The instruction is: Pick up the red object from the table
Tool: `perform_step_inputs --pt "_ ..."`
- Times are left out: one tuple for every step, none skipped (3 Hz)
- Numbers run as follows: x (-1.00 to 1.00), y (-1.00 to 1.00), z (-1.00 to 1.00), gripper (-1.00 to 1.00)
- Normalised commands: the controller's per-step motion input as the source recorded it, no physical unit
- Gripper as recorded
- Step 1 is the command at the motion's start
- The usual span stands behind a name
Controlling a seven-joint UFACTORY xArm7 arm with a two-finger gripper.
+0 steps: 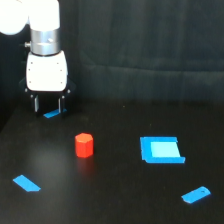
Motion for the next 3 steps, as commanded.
perform_step_inputs --pt "0.26 0.26 -0.28 0.95" --pt "0.67 0.11 -0.31 0.94" --pt "0.79 -0.23 -0.09 0.96"
